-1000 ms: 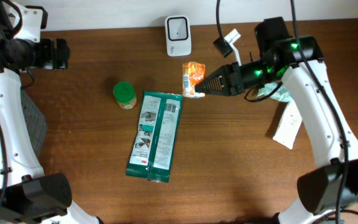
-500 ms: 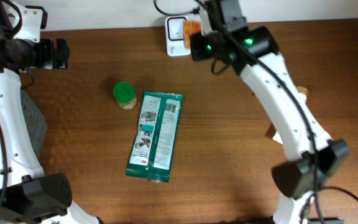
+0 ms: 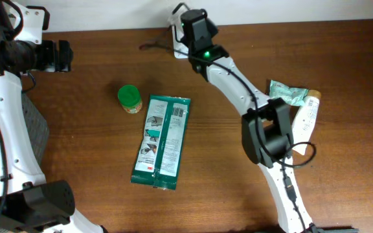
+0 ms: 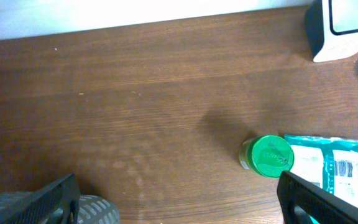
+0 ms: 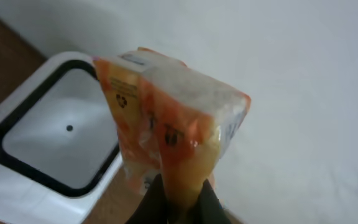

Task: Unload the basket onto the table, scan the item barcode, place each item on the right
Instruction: 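Hold the orange pack in front of the white scanner, then carry the orange pack right and drop it by the pouch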

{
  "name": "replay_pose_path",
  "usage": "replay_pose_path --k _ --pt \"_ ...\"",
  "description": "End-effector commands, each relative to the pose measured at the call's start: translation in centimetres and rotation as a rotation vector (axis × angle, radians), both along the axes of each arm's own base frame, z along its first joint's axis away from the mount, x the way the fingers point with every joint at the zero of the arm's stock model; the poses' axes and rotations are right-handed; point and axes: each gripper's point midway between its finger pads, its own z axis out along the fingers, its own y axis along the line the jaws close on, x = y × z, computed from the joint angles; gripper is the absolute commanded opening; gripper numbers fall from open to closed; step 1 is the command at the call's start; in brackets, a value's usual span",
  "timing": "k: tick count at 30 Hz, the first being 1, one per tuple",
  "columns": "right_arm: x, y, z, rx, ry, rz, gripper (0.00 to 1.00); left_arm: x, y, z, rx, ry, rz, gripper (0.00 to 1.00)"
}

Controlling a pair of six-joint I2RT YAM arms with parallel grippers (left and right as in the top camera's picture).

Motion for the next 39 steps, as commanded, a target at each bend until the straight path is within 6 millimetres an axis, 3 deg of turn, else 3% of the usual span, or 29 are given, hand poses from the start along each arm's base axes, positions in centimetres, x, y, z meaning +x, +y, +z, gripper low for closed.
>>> replay_pose_path --k 1,6,11,13,18,21,23,26,27,29,31,35,39 --pt "0.4 1.3 -1.3 -0.172 -0.015 0.073 0.04 -0.1 0.0 0.7 0.011 -0.018 -0.012 0.99" --pt "0.5 1.3 -2.4 -0.178 0.001 0.074 0.04 -0.1 0.0 0.7 0.011 -0.018 -0.012 0.99" --pt "0.4 1.3 -2.3 -0.154 0.001 0.064 0.04 -0.1 0.0 0.7 0.011 -0.018 -0.012 0.99" --pt "0.2 1.2 -1.1 -0.076 -0.014 0.033 0.04 -0.1 0.0 0.7 0.011 -0.018 -0.012 0.99" --pt "-1.2 0.8 4.3 0.095 -0.028 -0.009 0.04 -0.1 0.0 0.7 0.012 -0.018 -0.012 0.99" --pt "-4.5 1.1 7.8 0.419 0.107 -0.001 0.04 -0.1 0.0 0.7 0.012 -0.018 -0.012 0.99" --pt "-7.6 -0.3 9.5 0.625 0.259 -0.033 0.04 -0.1 0.0 0.7 0.012 -0.018 -0.012 0.99" --pt "-13.6 -4.3 9.6 0.785 0.526 -0.177 0.04 -0.1 0.0 0.7 0.012 -0.018 -0.012 0.99" --pt "-16.4 -6.4 9.0 0.794 0.643 -0.230 0.04 -0.1 0.0 0.7 0.011 -0.018 -0.012 0.99" --pt "-19.3 -9.2 7.5 0.792 0.778 -0.336 0.04 -0.1 0.0 0.7 0.011 -0.018 -0.012 0.99" --pt "-22.6 -13.2 4.8 0.761 0.933 -0.508 0.04 -0.1 0.0 0.7 0.012 -0.018 -0.012 0.99" --pt "-25.5 -18.6 -1.9 0.761 1.094 -0.722 0.04 -0.1 0.0 0.7 0.012 -0.018 -0.012 0.99" --pt "-28.7 -22.7 -8.1 0.769 1.183 -0.877 0.05 -0.1 0.0 0.7 0.011 -0.018 -0.012 0.99"
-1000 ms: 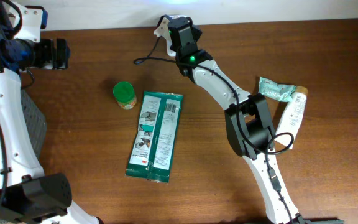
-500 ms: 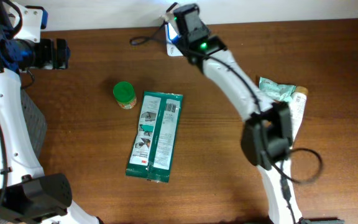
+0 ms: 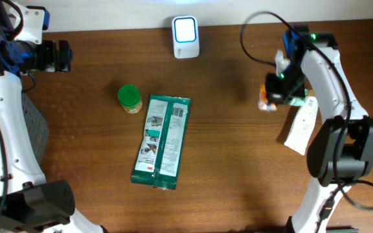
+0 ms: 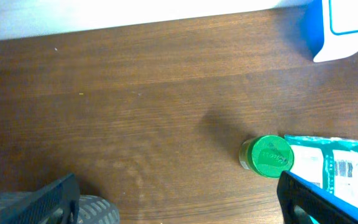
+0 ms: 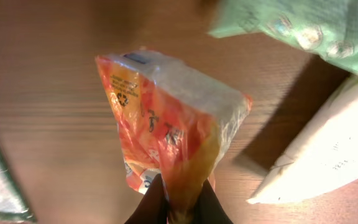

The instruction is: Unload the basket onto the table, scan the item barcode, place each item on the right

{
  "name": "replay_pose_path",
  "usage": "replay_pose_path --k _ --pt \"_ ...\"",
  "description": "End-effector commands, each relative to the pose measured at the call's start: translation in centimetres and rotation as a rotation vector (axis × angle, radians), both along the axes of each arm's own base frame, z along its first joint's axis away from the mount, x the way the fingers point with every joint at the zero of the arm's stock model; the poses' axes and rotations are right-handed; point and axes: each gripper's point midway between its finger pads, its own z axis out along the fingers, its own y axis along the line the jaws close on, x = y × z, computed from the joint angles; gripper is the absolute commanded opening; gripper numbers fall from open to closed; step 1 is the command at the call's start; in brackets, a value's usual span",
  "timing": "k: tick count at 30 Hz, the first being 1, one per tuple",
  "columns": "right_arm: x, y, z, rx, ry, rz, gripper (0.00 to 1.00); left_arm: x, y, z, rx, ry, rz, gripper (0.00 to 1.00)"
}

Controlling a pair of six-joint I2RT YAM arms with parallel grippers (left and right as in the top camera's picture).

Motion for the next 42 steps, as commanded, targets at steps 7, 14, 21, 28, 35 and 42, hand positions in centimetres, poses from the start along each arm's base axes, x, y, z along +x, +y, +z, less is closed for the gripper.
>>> replay_pose_path --k 7,14,21,28,35,42 --pt "-1.8 -1.8 -1.5 0.082 0.046 -0.016 0.49 -0.1 0.0 0.7 0.011 -0.017 -0.012 0.99" --pt "-0.3 4.2 0.3 0.101 -0.031 0.152 0.55 -0.1 0.0 0.7 0.011 -0.017 -0.012 0.99" --pt "-1.4 11.5 0.3 0.111 -0.044 0.341 0.56 -0.1 0.0 0.7 0.011 -0.017 -0.012 0.99" --pt "-1.9 18.3 1.6 0.360 -0.082 0.380 0.59 -0.1 0.0 0.7 0.011 -0.017 -0.012 0.99" --pt "-1.4 19.8 1.5 0.365 -0.115 0.396 0.59 0.0 -0.7 0.8 -0.024 -0.029 -0.032 0.99" --pt "-0.9 20.0 1.5 0.368 -0.139 0.400 0.61 -2.9 -7.7 -4.0 -0.365 0.186 -0.171 0.22"
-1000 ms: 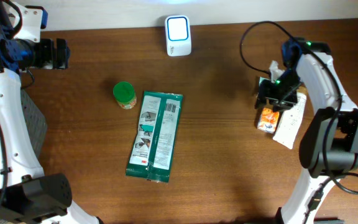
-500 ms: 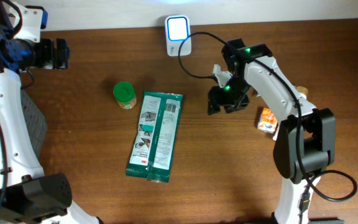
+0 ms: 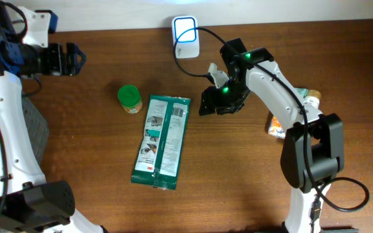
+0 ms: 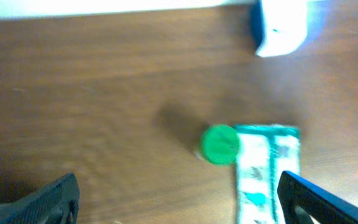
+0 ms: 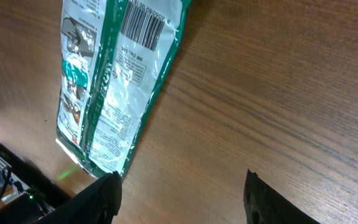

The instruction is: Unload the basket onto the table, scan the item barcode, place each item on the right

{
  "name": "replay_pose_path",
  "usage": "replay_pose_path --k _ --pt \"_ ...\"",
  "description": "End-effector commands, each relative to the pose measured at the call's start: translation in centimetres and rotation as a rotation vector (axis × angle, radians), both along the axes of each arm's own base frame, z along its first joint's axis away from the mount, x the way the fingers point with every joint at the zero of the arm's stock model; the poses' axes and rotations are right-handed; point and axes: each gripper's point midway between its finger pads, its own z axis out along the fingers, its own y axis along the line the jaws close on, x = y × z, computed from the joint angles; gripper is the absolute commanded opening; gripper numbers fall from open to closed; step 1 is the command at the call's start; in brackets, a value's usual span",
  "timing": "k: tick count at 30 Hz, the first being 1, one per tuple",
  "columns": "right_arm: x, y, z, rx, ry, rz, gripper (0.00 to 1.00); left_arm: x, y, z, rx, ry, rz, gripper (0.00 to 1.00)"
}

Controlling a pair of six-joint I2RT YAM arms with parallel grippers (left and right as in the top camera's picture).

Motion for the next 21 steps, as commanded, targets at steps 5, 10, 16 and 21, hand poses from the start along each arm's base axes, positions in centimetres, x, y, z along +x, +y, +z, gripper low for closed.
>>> replay_pose_path --k 5,10,16,21 --pt "0.2 0.6 1.1 0.023 -0.030 0.009 0.60 -6.1 -10.8 -13.9 -0.207 0.440 -0.208 0.00" --pt "0.2 0.6 1.1 0.023 -0.030 0.009 0.60 -9.2 -15.2 -23.3 -0.141 0.552 -0.195 0.00" --pt "-1.0 2.9 -2.3 0.058 0.107 -0.037 0.53 -10.3 -12.0 -28.7 0.138 0.563 0.110 0.00" --pt "-2.2 4.6 -5.0 0.075 0.184 -0.032 0.52 -10.4 -12.1 -29.3 0.138 0.553 0.108 0.00"
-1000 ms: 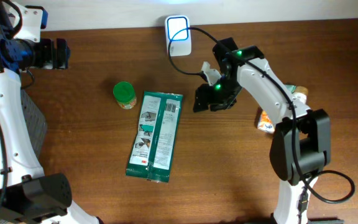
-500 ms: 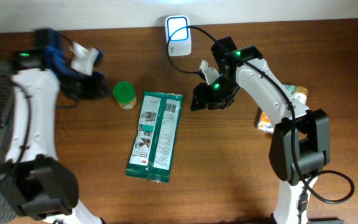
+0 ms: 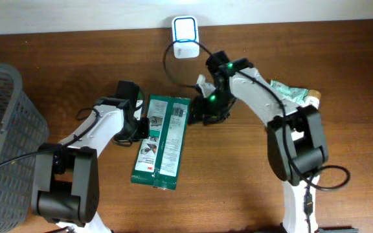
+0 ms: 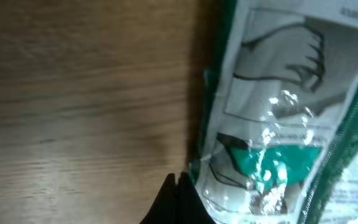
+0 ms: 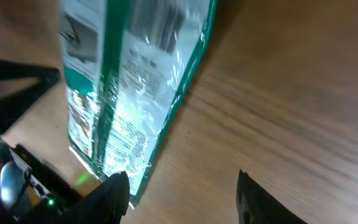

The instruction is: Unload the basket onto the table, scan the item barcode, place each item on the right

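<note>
A long green-and-white packet (image 3: 162, 139) lies flat on the table with its barcode (image 3: 177, 112) facing up near the far end. The white scanner (image 3: 185, 29) stands at the back edge. My left gripper (image 3: 141, 126) is shut, and its fingertips (image 4: 176, 186) rest against the packet's (image 4: 278, 124) left edge with nothing seen between them. My right gripper (image 3: 203, 113) is open low at the packet's (image 5: 129, 93) far right corner. In the right wrist view that gripper (image 5: 182, 177) spans bare wood beside the packet. The left arm hides whatever lies left of the packet's top.
A grey mesh basket stands at the left edge. A mint-green packet (image 3: 290, 92) and a white tube (image 3: 311, 98) lie at the right, behind the right arm. The scanner's cable (image 3: 168, 61) runs over the wood near the back.
My left gripper was open at the far left and is now shut at the packet's left edge. The green-lidded jar is hidden. The right gripper has moved closer to the packet's corner.
My right gripper held an orange packet in front of the scanner, then held it over the items at the right. Later the orange packet lay at the right and the gripper was open near the green packet. Now both grippers flank the green packet.
</note>
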{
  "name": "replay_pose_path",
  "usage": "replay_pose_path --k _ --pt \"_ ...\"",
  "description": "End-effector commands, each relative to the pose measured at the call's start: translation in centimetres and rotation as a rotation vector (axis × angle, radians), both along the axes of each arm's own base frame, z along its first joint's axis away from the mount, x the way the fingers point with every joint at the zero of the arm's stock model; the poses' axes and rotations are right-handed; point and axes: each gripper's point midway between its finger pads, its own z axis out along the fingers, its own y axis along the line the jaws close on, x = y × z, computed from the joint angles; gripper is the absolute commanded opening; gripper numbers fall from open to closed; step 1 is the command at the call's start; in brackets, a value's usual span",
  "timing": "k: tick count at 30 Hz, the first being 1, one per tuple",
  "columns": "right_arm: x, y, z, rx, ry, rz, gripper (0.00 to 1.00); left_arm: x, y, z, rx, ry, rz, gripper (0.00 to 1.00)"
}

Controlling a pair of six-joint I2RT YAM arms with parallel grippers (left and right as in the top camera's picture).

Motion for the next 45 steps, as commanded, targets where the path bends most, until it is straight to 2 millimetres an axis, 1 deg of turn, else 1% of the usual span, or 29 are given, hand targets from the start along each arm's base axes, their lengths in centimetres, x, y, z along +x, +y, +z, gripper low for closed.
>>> replay_pose_path --k 1,3,4,5,6,8,9,11,13,14,16,18,23,26,27,29,30,33,36,38,39,41,44,45 --pt "-1.2 1.2 -1.9 0.014 0.080 -0.006 0.52 -0.7 -0.5 -0.6 -0.034 0.010 0.019 0.00" --pt "-1.1 1.1 -2.6 0.009 0.092 -0.010 0.52 -0.3 -0.8 -0.3 -0.050 -0.003 0.006 0.00" --pt "-1.1 1.1 -2.9 0.009 0.094 -0.011 0.52 0.2 -1.4 0.3 -0.078 -0.025 -0.035 0.00" --pt "-1.0 1.1 -3.2 0.004 0.103 -0.023 0.52 0.6 -2.8 1.2 -0.154 -0.044 -0.110 0.00" --pt "-1.0 1.1 -3.6 0.003 0.109 -0.025 0.52 0.6 -3.5 1.4 -0.190 -0.046 -0.133 0.00" --pt "-1.1 1.1 -3.8 0.003 0.119 -0.030 0.52 0.2 -3.5 1.1 -0.191 -0.029 -0.134 0.00" --pt "-1.0 1.1 -3.8 0.003 0.119 -0.031 0.52 -0.3 -3.4 0.6 -0.189 -0.013 -0.133 0.00" --pt "-1.0 1.1 -3.8 0.002 0.118 -0.031 0.52 -2.1 -3.1 -0.9 -0.182 0.049 -0.112 0.00" --pt "-0.9 0.9 -3.8 0.003 0.119 -0.036 0.52 -4.1 -3.0 -2.2 -0.186 0.119 -0.044 0.00" --pt "-0.9 0.9 -3.8 0.004 0.119 -0.037 0.52 -4.6 -3.9 -2.2 -0.235 0.132 -0.048 0.00" --pt "-0.9 0.9 -3.8 0.003 0.118 -0.037 0.52 -4.5 -5.4 -1.8 -0.305 0.123 -0.068 0.00" --pt "-0.9 0.9 -3.8 0.003 0.117 -0.036 0.52 -4.0 -5.9 -1.8 -0.311 0.100 -0.084 0.00" --pt "-1.0 1.1 -4.9 0.011 0.142 -0.037 0.52 -3.8 -5.3 -2.6 -0.266 0.095 -0.081 0.00" --pt "-1.2 1.2 -6.0 0.066 0.197 -0.048 0.45 -3.2 -5.4 -2.6 -0.270 0.072 -0.084 0.00" --pt "-1.2 1.5 -6.0 0.095 0.196 -0.033 0.42 -3.2 -5.4 -2.6 -0.270 0.073 -0.084 0.00" --pt "-1.2 1.5 -6.0 0.095 0.196 -0.032 0.41 -3.3 -5.4 -2.6 -0.271 0.073 -0.085 0.00" --pt "-1.1 1.6 -6.0 0.099 0.192 -0.029 0.38 -3.3 -5.4 -2.6 -0.271 0.073 -0.085 0.00" --pt "-1.2 2.9 -4.7 0.233 0.140 0.065 0.36 -3.4 -5.4 -2.6 -0.271 0.077 -0.084 0.00" --pt "-0.8 3.2 -4.1 0.260 0.117 0.081 0.35 -3.5 -5.6 -2.5 -0.280 0.083 -0.085 0.00" --pt "0.2 4.9 -2.0 0.402 0.065 0.111 0.34 -3.7 -6.1 -2.3 -0.311 0.092 -0.087 0.00" --pt "0.8 5.6 -1.5 0.441 0.030 0.121 0.34 -3.8 -6.1 -2.3 -0.313 0.098 -0.086 0.00" --pt "1.1 6.0 -1.5 0.448 0.006 0.129 0.34 -4.2 -6.0 -2.3 -0.312 0.113 -0.084 0.00" --pt "0.9 6.8 -1.5 0.454 -0.011 0.150 0.34 -4.2 -6.1 -2.3 -0.316 0.114 -0.084 0.00" --pt "1.0 6.8 -1.5 0.451 -0.012 0.149 0.35 -4.2 -6.1 -2.3 -0.316 0.114 -0.084 0.00"
